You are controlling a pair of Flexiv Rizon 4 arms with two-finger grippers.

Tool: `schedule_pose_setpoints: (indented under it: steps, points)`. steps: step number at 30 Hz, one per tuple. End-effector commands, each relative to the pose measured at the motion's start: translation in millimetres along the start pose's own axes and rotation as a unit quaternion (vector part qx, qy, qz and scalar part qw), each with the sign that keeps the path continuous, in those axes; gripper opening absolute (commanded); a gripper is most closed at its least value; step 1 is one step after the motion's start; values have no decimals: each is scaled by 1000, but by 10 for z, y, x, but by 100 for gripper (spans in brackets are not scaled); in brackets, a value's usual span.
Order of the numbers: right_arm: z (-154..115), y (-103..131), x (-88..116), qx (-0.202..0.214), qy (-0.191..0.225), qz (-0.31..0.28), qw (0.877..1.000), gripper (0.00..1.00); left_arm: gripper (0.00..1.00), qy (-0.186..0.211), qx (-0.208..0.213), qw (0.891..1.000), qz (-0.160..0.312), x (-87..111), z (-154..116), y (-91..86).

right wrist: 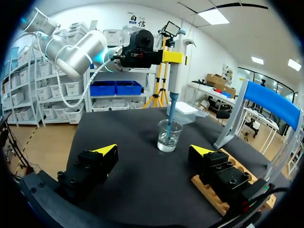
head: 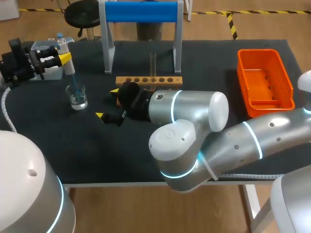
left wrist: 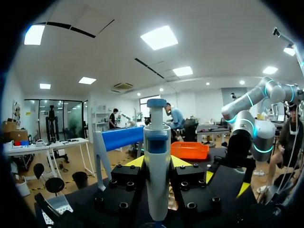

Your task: Invert the test tube, pick up the pipette, mount the tip to pipette, aspirate from beaker and dispense into the tube, eject the tip, return the pipette, and cap with the stopper.

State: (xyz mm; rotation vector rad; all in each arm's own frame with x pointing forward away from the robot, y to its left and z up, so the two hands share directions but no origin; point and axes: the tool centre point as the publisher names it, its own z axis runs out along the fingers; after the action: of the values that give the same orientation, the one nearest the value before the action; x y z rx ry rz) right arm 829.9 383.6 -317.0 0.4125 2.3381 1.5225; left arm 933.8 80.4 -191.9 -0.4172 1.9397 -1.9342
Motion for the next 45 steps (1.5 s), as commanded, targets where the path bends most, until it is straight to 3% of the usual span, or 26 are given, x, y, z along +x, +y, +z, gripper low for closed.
schedule_pose_setpoints:
  steps: [1, 8, 12, 18, 34, 35, 36, 37, 38, 39, 41, 45]
  points:
    - [-132, 113, -75, 0, 19, -9, 1000, 100, 0, 2, 1, 1000, 0, -3, -6, 4]
    - [-421, 523, -252, -11, 113, -25, 993, 100, 0, 2, 1, 1000, 0, -3, -6, 4]
    - [-553, 761, -333, -21, 146, -34, 989, 100, 0, 2, 1, 1000, 0, -3, -6, 4]
    - [-686, 1119, -397, -40, 213, -69, 974, 100, 0, 2, 1, 1000, 0, -3, -6, 4]
    - [-573, 1541, -463, -77, 340, -95, 932, 100, 0, 2, 1, 1000, 0, -3, -6, 4]
    - [-563, 1560, -468, -81, 347, -96, 929, 88, 0, 2, 1, 1000, 0, -3, -6, 4]
    - [-554, 1585, -475, -85, 353, -95, 927, 62, 0, 2, 1, 1000, 0, -3, -6, 4]
    - [-547, 1611, -485, -88, 357, -96, 925, 45, 0, 2, 1, 1000, 0, -3, -6, 4]
    - [-538, 1633, -495, -92, 361, -96, 923, 39, 0, 2, 1, 1000, 0, -3, -6, 4]
    - [-530, 1655, -508, -98, 365, -94, 921, 24, 0, 2, 1, 1000, 0, -3, -6, 4]
    - [-513, 1692, -527, -100, 367, -100, 920, 2, 0, 2, 1, 1000, 0, -3, -6, 4]
    - [-466, 1752, -562, -105, 376, -104, 915, 0, 0, 2, 1, 1000, 0, -3, -6, 4]
